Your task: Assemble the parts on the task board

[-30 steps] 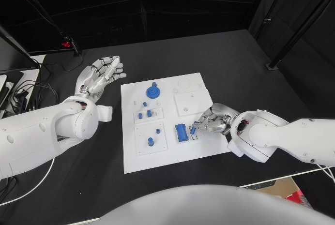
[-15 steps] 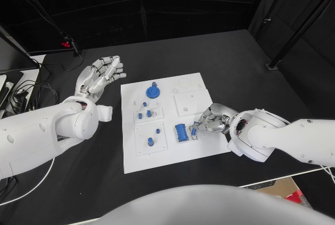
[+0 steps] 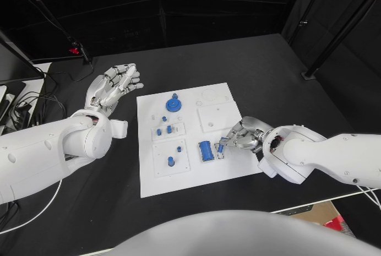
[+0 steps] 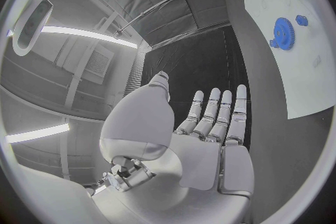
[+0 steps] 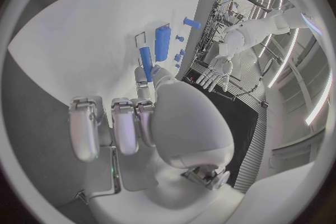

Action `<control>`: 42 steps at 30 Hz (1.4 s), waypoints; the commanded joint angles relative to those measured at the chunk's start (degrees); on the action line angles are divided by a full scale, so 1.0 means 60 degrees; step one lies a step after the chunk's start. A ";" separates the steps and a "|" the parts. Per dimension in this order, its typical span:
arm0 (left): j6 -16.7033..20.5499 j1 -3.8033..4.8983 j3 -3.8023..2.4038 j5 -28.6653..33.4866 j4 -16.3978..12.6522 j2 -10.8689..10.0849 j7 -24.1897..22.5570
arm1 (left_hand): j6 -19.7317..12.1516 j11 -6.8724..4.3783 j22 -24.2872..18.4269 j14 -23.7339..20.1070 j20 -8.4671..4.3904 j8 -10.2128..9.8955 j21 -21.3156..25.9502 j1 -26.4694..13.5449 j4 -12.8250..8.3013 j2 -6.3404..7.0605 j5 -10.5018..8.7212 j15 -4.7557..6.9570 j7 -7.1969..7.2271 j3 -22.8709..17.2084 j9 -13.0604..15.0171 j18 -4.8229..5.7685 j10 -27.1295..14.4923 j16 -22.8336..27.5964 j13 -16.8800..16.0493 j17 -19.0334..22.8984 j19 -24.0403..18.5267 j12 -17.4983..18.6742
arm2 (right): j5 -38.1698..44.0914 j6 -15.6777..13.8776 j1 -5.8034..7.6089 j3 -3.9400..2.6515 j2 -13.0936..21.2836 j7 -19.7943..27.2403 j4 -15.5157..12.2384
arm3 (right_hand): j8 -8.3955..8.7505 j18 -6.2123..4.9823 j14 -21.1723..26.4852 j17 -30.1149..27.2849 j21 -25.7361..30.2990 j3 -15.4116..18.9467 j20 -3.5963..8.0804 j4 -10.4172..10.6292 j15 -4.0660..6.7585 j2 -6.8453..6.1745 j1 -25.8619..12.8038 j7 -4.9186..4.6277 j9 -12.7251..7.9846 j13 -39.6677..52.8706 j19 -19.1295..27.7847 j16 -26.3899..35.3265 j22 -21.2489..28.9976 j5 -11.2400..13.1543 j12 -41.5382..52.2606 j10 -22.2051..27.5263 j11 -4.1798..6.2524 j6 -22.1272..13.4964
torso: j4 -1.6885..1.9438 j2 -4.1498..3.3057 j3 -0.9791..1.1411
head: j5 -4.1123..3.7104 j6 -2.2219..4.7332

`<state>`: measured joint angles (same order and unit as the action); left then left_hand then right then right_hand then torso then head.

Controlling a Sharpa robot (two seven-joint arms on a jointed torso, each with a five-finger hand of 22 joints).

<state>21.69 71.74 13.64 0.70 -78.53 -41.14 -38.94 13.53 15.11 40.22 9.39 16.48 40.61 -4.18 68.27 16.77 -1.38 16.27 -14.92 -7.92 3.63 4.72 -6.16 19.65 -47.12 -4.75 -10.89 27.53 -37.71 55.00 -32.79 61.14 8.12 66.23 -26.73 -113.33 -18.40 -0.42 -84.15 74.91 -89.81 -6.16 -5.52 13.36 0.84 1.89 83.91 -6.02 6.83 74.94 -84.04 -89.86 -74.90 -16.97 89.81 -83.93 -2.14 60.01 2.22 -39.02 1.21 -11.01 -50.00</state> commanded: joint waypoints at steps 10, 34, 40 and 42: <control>-0.0091 0.0013 -0.0009 -0.0002 0.0003 -0.0003 -0.0460 | -0.0084 -0.0021 -0.0008 -0.0060 0.0012 0.0062 -0.0021 -0.0011 -0.0006 -0.0080 0.0055 -0.0012 -0.1521 0.0070 -0.0016 0.0175 -0.0075 -0.0032 0.0008 0.0008 -0.0006 -0.0052 | -0.2593 -0.0552 0.0010 -0.0002 0.0152 0.1084 -0.0081 | 0.0091 0.0070 -0.0974 0.2515 -0.0032 0.0006 0.0054 -0.0200 0.0065 0.0003 0.0265 0.0118 0.0040 0.2510 -0.0994 -0.0023 -0.2516 -0.0070 0.0032 -0.1012 0.0075 0.0215 | 0.0004 0.0004 0.0003 | 0.0038 0.0000; -0.0074 0.0011 -0.0008 -0.0001 0.0035 0.0030 -0.0424 | -0.0090 -0.0021 -0.0012 -0.0059 0.0012 0.0070 -0.0022 -0.0005 -0.0007 -0.0088 0.0057 -0.0011 -0.1521 0.0086 -0.0023 0.0175 -0.0079 -0.0049 0.0017 0.0026 -0.0007 -0.0066 | -0.3966 0.0680 0.0030 -0.0010 0.0592 0.0325 -0.0241 | 0.0134 0.0070 -0.0974 0.2515 -0.0032 0.0086 0.0059 -0.0281 0.0070 -0.0037 0.0315 0.0140 0.0077 0.2510 -0.0994 -0.0023 -0.2516 0.0051 0.0032 -0.1012 0.0092 0.0348 | 0.0017 -0.0010 0.0003 | 0.0042 0.0000; -0.0073 0.0011 -0.0008 -0.0001 0.0040 0.0054 -0.0420 | -0.0090 -0.0021 -0.0012 -0.0059 0.0012 0.0070 -0.0022 -0.0005 -0.0007 -0.0088 0.0057 -0.0011 -0.1521 0.0086 -0.0023 0.0175 -0.0079 -0.0049 0.0017 0.0026 -0.0007 -0.0066 | -0.3853 0.0945 0.0032 -0.0011 0.0555 0.0125 -0.0144 | 0.0141 0.0070 -0.0974 0.2515 -0.0032 0.0094 0.0060 -0.0293 0.0071 -0.0036 0.0326 0.0148 0.0082 0.2510 -0.0994 -0.0023 -0.2516 0.0079 0.0032 -0.1012 0.0096 0.0365 | 0.0024 -0.0008 0.0004 | 0.0061 0.0000; -0.0070 0.0011 -0.0008 -0.0001 0.0041 0.0055 -0.0418 | -0.0090 -0.0021 -0.0012 -0.0059 0.0012 0.0070 -0.0022 -0.0005 -0.0007 -0.0088 0.0057 -0.0011 -0.1521 0.0086 -0.0023 0.0175 -0.0079 -0.0049 0.0017 0.0026 -0.0007 -0.0066 | -0.3788 0.1030 0.0032 -0.0011 0.0524 0.0071 -0.0116 | 0.0145 0.0070 -0.0974 0.2515 -0.0032 0.0099 0.0061 -0.0301 0.0072 -0.0040 0.0333 0.0151 0.0084 0.2510 -0.0994 -0.0023 -0.2516 0.0090 0.0032 -0.1012 0.0099 0.0370 | 0.0016 -0.0012 -0.0001 | 0.0061 0.0000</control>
<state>21.67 71.72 13.64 0.70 -78.28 -40.89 -38.94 13.32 14.91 40.23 9.39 16.48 40.88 -4.18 68.27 16.61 -1.38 16.27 -14.92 -8.13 3.79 4.67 -6.17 19.44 -47.12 -4.70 -10.82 27.53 -37.90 32.03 -29.18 61.25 8.08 69.46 -24.91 -113.96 -17.44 -0.42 -84.15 74.91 -89.81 -5.54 -5.53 11.77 0.83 1.69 85.52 -6.56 7.14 75.10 -84.04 -89.86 -74.91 -16.59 89.91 -84.14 -1.95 60.55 2.31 -39.05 1.22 -10.67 -50.00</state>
